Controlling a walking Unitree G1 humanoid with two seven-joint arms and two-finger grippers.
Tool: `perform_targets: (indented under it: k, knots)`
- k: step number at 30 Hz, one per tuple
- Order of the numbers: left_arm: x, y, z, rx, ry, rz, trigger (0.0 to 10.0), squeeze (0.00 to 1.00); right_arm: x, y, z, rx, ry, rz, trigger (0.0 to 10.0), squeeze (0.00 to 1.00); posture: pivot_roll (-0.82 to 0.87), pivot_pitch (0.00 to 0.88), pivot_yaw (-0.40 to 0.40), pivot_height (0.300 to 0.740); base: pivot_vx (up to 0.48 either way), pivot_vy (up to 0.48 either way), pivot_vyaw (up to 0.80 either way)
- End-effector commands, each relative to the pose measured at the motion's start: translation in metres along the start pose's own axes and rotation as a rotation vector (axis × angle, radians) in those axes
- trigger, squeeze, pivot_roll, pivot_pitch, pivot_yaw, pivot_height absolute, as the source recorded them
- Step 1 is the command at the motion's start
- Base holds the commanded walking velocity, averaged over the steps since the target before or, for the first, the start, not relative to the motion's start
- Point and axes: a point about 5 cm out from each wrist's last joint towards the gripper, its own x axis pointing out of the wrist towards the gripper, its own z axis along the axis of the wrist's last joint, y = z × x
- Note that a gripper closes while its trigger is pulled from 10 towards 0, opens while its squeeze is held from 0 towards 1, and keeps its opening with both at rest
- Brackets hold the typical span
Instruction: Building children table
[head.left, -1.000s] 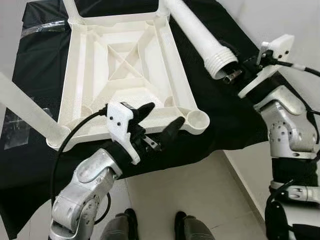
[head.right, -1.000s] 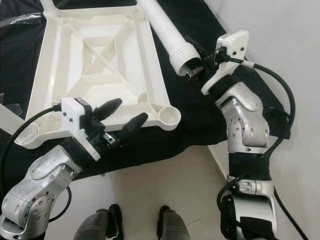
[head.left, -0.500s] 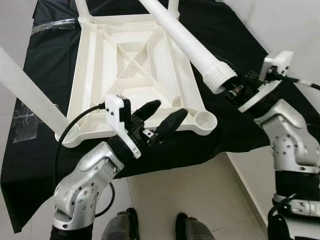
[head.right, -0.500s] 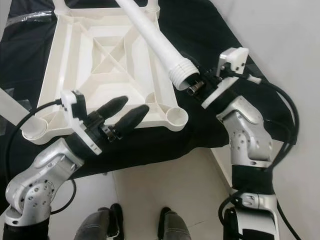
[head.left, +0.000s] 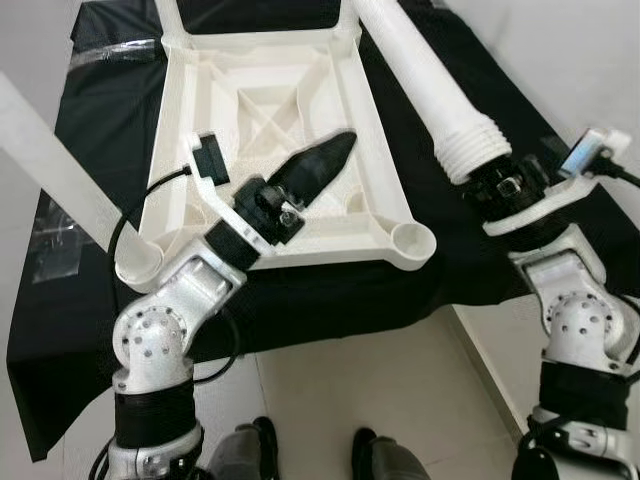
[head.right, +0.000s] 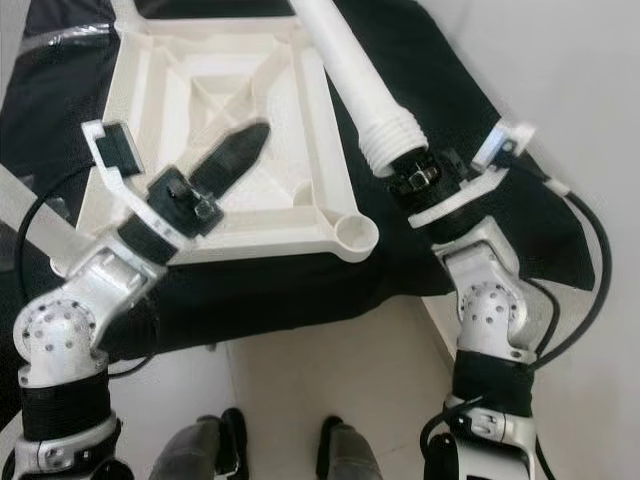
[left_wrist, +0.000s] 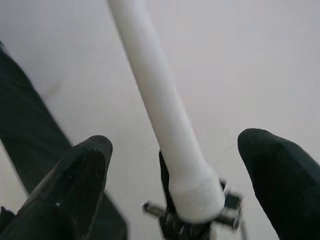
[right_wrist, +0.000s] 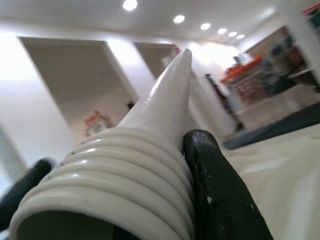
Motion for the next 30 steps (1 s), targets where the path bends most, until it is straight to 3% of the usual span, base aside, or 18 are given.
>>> perform_targets:
  k: [1, 9, 20, 30]
  knots:
    - [0.000, -0.001, 0.002, -0.079, -0.021, -0.032, 10.0, 0.00, -0.004, 0.011, 0.001, 0.020, -0.006, 0.080, 10.0, 0.00, 0.00, 0.211, -0.033, 0.740, 0.000, 0.000, 0.00]
    - [0.011, -0.002, 0.017, -0.182, -0.078, -0.074, 10.0, 0.00, -0.008, 0.032, -0.016, 0.059, 0.097, 0.200, 10.0, 0.00, 0.00, 0.215, -0.031, 0.740, 0.000, 0.000, 0.00]
    - [0.018, 0.000, 0.035, -0.201, -0.115, -0.075, 10.0, 0.00, -0.013, 0.043, -0.025, 0.074, 0.172, 0.286, 10.0, 0.00, 0.00, 0.219, -0.022, 0.740, 0.000, 0.000, 0.00]
    - [0.015, 0.003, 0.040, -0.221, -0.115, -0.069, 10.0, 0.00, -0.017, 0.042, -0.028, 0.060, 0.222, 0.290, 10.0, 0.00, 0.00, 0.221, -0.023, 0.740, 0.000, 0.000, 0.00]
